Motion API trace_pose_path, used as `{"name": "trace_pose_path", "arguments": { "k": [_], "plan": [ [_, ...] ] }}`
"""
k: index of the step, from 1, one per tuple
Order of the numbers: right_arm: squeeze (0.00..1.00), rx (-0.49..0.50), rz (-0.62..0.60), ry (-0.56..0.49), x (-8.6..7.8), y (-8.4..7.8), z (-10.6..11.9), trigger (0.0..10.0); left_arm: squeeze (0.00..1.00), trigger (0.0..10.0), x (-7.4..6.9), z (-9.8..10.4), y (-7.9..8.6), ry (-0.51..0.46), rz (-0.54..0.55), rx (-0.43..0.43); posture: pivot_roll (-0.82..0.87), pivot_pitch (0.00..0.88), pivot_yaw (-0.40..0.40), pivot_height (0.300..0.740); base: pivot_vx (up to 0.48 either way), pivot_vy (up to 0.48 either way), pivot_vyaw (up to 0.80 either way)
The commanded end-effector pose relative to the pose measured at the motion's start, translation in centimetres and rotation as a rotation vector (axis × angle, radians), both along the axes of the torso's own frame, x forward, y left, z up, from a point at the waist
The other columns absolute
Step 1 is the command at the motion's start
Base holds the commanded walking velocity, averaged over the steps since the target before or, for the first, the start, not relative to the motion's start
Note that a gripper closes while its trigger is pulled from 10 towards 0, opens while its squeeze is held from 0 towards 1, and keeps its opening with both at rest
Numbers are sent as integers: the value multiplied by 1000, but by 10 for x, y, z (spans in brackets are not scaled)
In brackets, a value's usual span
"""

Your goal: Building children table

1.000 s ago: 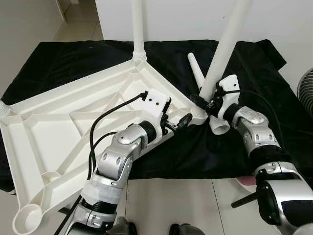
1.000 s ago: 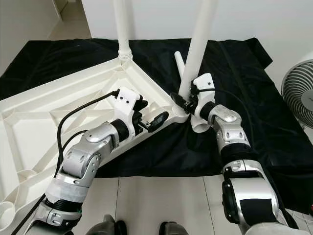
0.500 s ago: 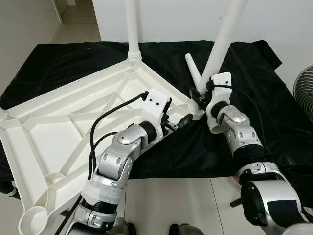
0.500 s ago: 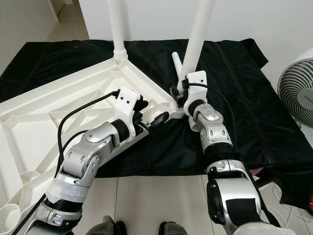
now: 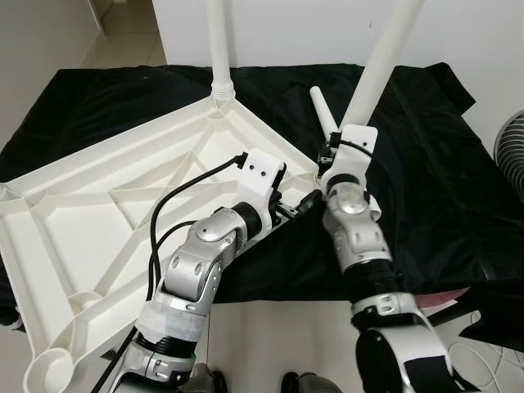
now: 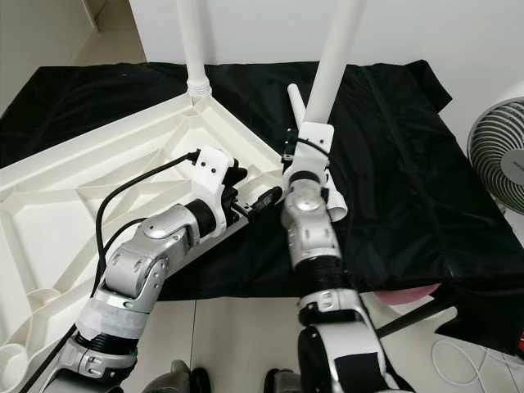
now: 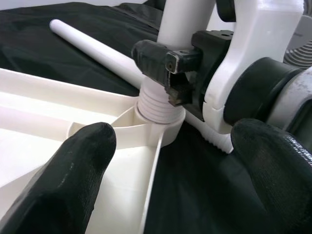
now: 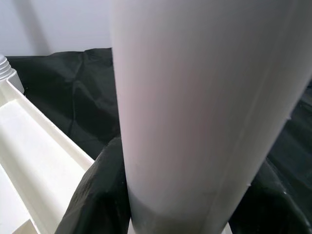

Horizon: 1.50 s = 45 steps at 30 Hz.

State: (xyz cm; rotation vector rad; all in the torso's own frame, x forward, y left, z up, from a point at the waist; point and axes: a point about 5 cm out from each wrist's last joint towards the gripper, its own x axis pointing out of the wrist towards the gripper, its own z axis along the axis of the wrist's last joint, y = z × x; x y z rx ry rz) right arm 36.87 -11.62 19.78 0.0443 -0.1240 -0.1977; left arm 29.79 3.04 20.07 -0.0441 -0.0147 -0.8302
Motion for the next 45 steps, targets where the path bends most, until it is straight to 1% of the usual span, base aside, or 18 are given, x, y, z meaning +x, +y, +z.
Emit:
{"name": "trace_pose_path", "arguments": {
  "k": [1, 5, 12, 17, 19, 21, 22, 23, 26, 29, 32, 33, 34, 35, 38, 40, 43, 45],
  "plan": [
    [0, 30, -5, 27, -6, 3, -5, 10000, 0, 10000, 0, -3, 1, 12, 48, 7, -117, 108, 23, 740, 0, 0, 0],
    [0, 10, 60, 24, -19, 13, 0, 10000, 0, 10000, -1, -4, 1, 14, 43, 12, -119, 114, 22, 740, 0, 0, 0],
    [0, 0, 158, 67, -35, 30, -7, 10000, 0, 10000, 0, -4, 2, 15, 44, 12, -123, 121, 25, 740, 0, 0, 0],
    [0, -13, 164, 64, -39, 30, -7, 10000, 0, 10000, -2, -8, 2, 15, 30, 30, -125, 120, 27, 740, 0, 0, 0],
    [0, 9, 198, 56, -41, 29, -6, 10000, 0, 10000, -5, -9, 1, 6, -7, 45, -125, 120, 27, 740, 0, 0, 0],
    [0, 14, 207, 56, -42, 29, -6, 10000, 0, 10000, -5, -9, 1, 5, -14, 47, -125, 120, 27, 740, 0, 0, 0],
    [0, 5, 220, 34, -43, 28, -4, 10000, 0, 10000, -6, -9, 0, 2, -22, 50, -125, 120, 27, 740, 0, 0, 0],
    [1000, 7, 245, 18, -44, 27, -3, 10000, 0, 10000, -6, -9, 0, -1, -26, 52, -121, 115, 25, 740, 0, 0, 0],
    [1000, 7, 281, -11, -44, 23, 0, 10000, 0, 10000, -7, -9, 0, -4, -31, 56, -121, 115, 25, 740, 0, 0, 0],
    [1000, 10, 326, -55, -39, 13, 7, 10000, 0, 10000, -6, -9, -1, -7, -27, 61, -125, 110, 25, 740, 0, 0, 0],
    [1000, 2, 342, -61, -37, 9, 8, 10000, 0, 10000, -5, -9, -2, -5, -23, 61, -125, 110, 25, 740, 0, 0, 0],
    [1000, -26, 400, -58, -33, 5, 10, 10000, 0, 10000, -6, -9, -5, -4, -32, 58, -132, 107, 26, 740, 0, 0, 0],
    [1000, -26, 400, -58, -33, 5, 10, 10000, 0, 10000, -6, -9, -5, -4, -32, 58, -132, 107, 26, 740, 0, 0, 0],
    [0, -73, 479, -28, -29, 3, 8, 10000, 0, 10000, -6, -9, -6, -5, -35, 58, -132, 107, 26, 740, 0, 0, 0],
    [0, -96, 519, -4, -26, -1, 6, 10000, 0, 10000, -6, -9, -7, -7, -35, 59, -135, 105, 24, 740, 0, 0, 0],
    [0, -158, 616, 32, -22, -5, 1, 10000, 0, 10000, -5, -8, -7, -12, -35, 58, -134, 102, 24, 740, 0, 0, 0],
    [0, -188, 653, 41, -21, -7, -1, 10000, 0, 10000, -5, -7, -7, -13, -35, 57, -135, 99, 25, 740, 0, 0, 0],
    [0, -268, 728, 49, -19, -12, -6, 10000, 0, 10000, -5, -7, -7, -16, -35, 56, -132, 96, 24, 740, 0, 0, 0]
  ]
}}
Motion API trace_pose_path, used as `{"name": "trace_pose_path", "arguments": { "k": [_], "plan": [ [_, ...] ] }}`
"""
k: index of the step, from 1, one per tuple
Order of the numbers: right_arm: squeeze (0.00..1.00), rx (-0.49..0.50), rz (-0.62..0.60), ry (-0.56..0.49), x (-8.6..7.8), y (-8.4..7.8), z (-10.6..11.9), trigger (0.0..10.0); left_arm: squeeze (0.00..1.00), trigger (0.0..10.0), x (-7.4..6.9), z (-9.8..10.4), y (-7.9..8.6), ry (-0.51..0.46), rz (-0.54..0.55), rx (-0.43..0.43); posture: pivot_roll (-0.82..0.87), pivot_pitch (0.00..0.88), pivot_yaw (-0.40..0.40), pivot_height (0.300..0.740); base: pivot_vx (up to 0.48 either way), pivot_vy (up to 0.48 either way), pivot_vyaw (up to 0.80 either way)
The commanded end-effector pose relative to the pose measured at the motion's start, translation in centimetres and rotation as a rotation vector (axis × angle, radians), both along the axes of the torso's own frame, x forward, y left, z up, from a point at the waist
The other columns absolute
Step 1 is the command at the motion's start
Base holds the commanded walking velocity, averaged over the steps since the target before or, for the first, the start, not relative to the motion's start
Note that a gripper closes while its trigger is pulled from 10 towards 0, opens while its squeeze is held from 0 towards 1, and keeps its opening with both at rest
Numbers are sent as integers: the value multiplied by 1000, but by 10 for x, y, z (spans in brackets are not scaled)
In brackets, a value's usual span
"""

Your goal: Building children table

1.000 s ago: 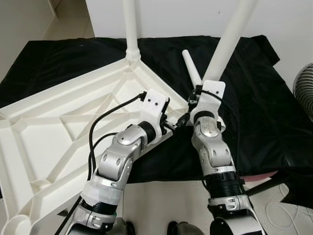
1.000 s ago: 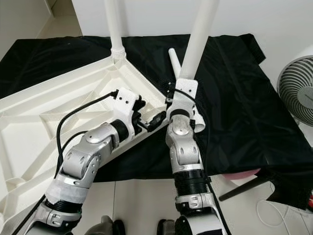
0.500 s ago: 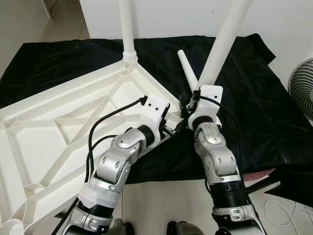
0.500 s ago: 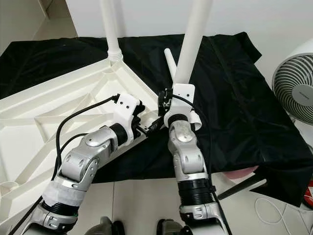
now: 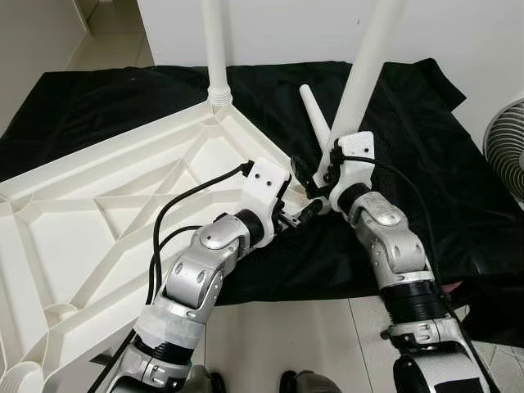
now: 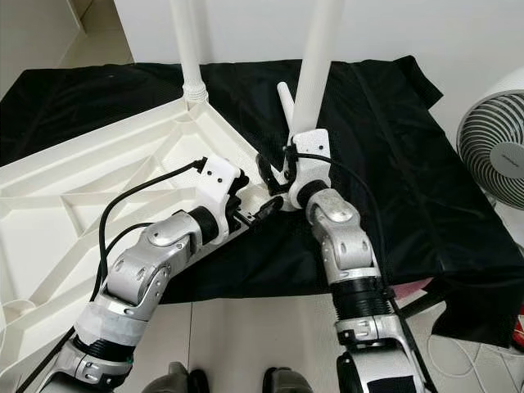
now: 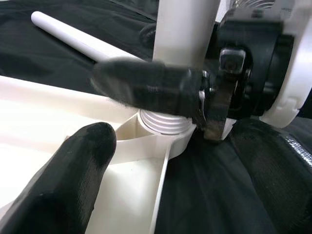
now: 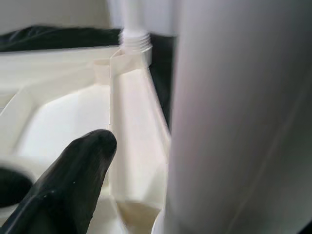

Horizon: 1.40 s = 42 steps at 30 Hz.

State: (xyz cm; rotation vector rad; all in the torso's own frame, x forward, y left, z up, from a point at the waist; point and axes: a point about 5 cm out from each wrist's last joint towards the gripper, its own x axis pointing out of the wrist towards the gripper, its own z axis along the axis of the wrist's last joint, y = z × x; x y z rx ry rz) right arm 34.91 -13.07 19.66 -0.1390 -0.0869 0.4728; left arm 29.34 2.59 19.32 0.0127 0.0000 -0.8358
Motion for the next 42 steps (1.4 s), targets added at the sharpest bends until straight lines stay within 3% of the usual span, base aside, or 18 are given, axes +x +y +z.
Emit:
{"name": "trace_pose_path", "arguments": {
  "k": [1, 9, 10, 18, 22, 23, 25, 27, 29, 31, 42],
  "plan": [
    [0, -47, 70, 3, 1, 3, -5, 10000, 0, 10000, 0, 1, -3, -6, -30, 0, -132, 96, 24, 740, 0, 0, 0],
    [0, -168, 190, 6, 4, -7, -14, 10000, 0, 10000, -1, 2, -3, -9, -32, 0, -128, 90, 22, 740, 0, 0, 0],
    [0, -206, 207, 19, 6, -14, -17, 0, 0, 10000, -1, 2, -4, -11, -32, -1, -128, 86, 21, 740, 0, 0, 0],
    [0, -252, 231, 43, 7, -26, -19, 0, 0, 10000, -1, 2, -5, -13, -35, -1, -129, 81, 19, 740, 0, 0, 0],
    [0, -200, 189, 65, 10, -32, -19, 0, 0, 10000, -1, 2, -6, -14, -41, -1, -134, 73, 20, 740, 0, 0, 0],
    [0, -153, 165, 80, 11, -32, -19, 10000, 0, 10000, -1, 2, -6, -15, -43, -1, -134, 73, 20, 740, 0, 0, 0],
    [0, -153, 165, 80, 11, -32, -19, 10000, 0, 10000, -1, 2, -6, -15, -43, -1, -134, 73, 20, 740, 0, 0, 0],
    [0, -59, 91, 102, 12, -28, -19, 10000, 0, 10000, -1, 2, -7, -15, -46, 1, -139, 75, 24, 740, 0, 0, 0],
    [0, -26, 52, 103, 13, -26, -18, 10000, 0, 10000, -1, 1, -7, -12, -47, 1, -140, 75, 24, 740, 0, 0, 0],
    [0, -26, 52, 103, 13, -26, -18, 10000, 0, 10000, -1, 1, -7, -12, -47, 1, -140, 75, 24, 740, 0, 0, 0],
    [0, 111, -192, 141, 25, -21, -17, 10000, 0, 10000, -3, 0, -8, -3, -61, 2, -141, 94, 34, 740, 0, 0, 0]
  ]
}}
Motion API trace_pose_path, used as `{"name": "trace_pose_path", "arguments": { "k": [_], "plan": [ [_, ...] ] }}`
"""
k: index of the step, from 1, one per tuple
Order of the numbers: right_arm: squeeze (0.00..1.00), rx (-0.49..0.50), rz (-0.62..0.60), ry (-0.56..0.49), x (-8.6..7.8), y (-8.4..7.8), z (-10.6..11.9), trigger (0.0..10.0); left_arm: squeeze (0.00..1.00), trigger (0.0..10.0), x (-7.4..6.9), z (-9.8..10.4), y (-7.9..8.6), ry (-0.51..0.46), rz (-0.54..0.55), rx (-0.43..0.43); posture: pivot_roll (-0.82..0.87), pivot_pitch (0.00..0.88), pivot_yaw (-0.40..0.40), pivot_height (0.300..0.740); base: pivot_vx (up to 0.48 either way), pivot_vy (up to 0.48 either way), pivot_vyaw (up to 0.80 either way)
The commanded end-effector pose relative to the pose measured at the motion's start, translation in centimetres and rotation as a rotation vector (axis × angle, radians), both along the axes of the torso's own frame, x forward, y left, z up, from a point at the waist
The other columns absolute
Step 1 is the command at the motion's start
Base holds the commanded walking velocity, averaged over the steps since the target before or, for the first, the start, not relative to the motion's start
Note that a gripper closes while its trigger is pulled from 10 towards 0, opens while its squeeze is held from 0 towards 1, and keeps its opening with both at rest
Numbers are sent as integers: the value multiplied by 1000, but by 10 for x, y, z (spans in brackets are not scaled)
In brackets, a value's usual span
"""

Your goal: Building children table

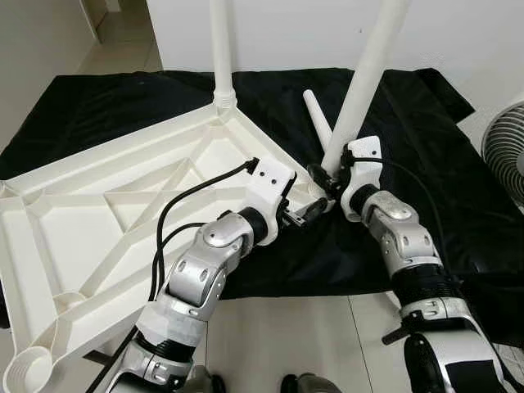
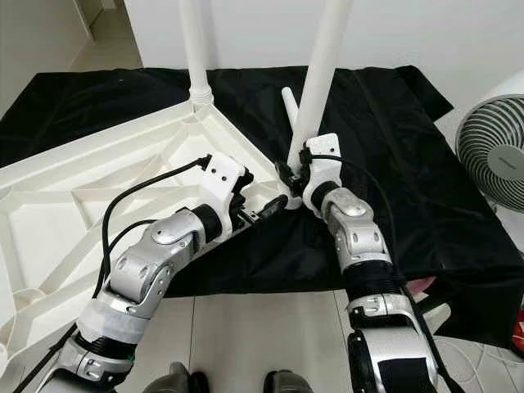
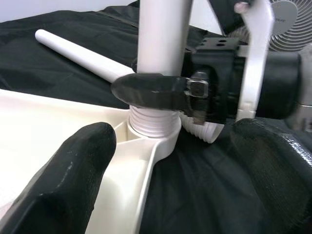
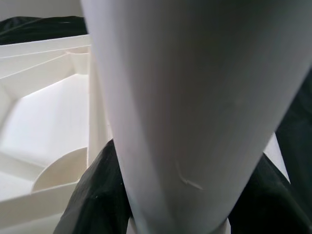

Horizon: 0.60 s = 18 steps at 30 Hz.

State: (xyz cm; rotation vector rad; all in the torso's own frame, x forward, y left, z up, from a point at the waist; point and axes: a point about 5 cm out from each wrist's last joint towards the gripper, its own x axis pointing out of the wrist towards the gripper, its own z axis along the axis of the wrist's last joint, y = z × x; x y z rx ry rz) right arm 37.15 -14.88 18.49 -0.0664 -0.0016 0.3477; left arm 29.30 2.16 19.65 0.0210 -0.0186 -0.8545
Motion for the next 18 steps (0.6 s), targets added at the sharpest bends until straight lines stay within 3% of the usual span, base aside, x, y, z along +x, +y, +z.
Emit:
{"name": "trace_pose_path", "arguments": {
  "k": [1, 4, 6, 7, 9, 11, 12, 15, 18],
  "plan": [
    [0, 54, -65, 47, 2, -3, -6, 10000, 0, 10000, -3, -3, -4, 17, -42, 3, -141, 94, 34, 740, 0, 0, 0],
    [0, 90, -215, 41, 1, 1, -1, 10000, 0, 10000, -4, -4, -3, 20, -40, 2, -136, 100, 29, 740, 0, 0, 0],
    [0, 90, -215, 41, 1, 1, -1, 10000, 0, 10000, -4, -4, -3, 20, -40, 2, -136, 100, 29, 740, 0, 0, 0],
    [0, 89, -348, 2, -5, 2, 3, 10000, 0, 10000, -4, -5, -2, 23, -38, 1, -136, 100, 29, 740, 0, 0, 0],
    [0, 89, -348, 2, -5, 2, 3, 10000, 0, 10000, -4, -5, -2, 23, -38, 1, -136, 100, 29, 740, 0, 0, 0],
    [0, 134, -468, 26, -16, 6, -4, 10000, 0, 10000, -5, -5, -3, 22, -39, -1, -136, 103, 24, 740, 0, 0, 0],
    [0, 134, -468, 26, -16, 6, -4, 10000, 0, 10000, -5, -5, -3, 22, -39, -1, -136, 103, 24, 740, 0, 0, 0],
    [0, 171, -480, 17, -35, 28, -6, 10000, 0, 10000, -6, -5, -4, 19, -47, -7, -137, 108, 20, 740, 0, 0, 0],
    [0, 169, -452, -4, -39, 34, -2, 10000, 0, 10000, -7, -6, -4, 19, -49, -8, -138, 111, 20, 740, 0, 0, 0]
  ]
}}
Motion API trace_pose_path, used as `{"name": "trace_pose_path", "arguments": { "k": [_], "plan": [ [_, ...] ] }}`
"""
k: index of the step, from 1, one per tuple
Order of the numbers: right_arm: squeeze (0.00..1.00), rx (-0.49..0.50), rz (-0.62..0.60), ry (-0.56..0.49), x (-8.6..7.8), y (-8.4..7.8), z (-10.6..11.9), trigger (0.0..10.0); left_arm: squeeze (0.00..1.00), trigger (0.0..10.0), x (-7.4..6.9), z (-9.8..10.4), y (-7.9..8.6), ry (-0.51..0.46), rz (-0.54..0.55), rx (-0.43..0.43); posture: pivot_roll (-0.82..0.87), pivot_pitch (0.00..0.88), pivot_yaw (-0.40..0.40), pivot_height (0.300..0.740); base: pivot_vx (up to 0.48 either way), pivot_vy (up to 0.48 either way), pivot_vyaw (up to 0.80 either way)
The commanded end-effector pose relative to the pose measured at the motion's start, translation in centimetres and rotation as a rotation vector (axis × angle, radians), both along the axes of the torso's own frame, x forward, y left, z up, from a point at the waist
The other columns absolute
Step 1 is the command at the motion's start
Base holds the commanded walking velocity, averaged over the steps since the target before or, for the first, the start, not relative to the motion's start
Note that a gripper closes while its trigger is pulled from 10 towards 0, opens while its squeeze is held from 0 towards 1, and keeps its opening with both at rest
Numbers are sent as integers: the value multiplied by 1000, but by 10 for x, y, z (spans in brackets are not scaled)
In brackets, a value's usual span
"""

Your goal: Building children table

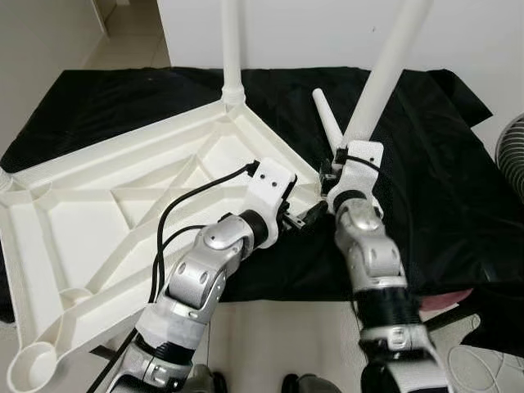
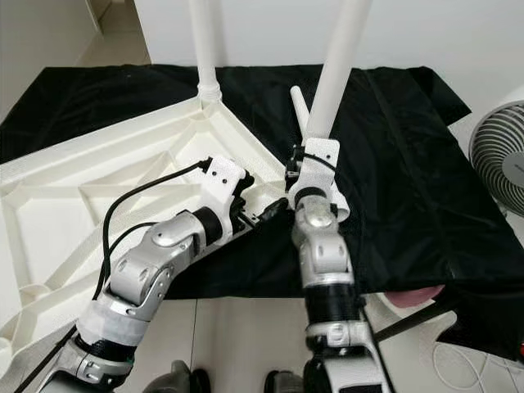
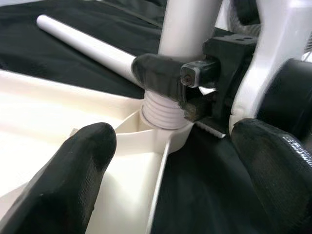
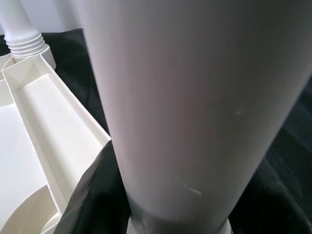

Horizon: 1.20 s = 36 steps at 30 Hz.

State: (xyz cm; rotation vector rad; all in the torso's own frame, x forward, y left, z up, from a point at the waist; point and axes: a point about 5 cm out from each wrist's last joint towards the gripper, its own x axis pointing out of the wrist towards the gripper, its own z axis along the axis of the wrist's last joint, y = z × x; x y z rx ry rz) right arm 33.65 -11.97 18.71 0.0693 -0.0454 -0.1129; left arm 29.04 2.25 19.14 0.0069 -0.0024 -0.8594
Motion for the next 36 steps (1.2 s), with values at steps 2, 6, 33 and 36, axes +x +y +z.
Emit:
{"name": "trace_pose_path", "arguments": {
  "k": [2, 6, 33, 36],
  "plan": [
    [0, 24, 26, 20, -6, 8, -3, 10000, 0, 10000, -5, -1, -4, -2, -47, -2, -141, 115, 22, 740, 0, 0, 0],
    [0, -8, 36, 4, -9, 9, 2, 10000, 0, 10000, -5, -3, -2, -9, -55, 6, -145, 119, 21, 740, 0, 0, 0],
    [0, -238, 601, -3, 13, -19, 2, 10000, 0, 10000, -6, 2, -1, -55, -64, -10, -136, 112, 20, 740, 0, 0, 0],
    [0, -278, 619, -12, 16, -23, 1, 10000, 0, 10000, -7, 1, -1, -52, -74, -8, -138, 111, 22, 740, 0, 0, 0]
  ]
}}
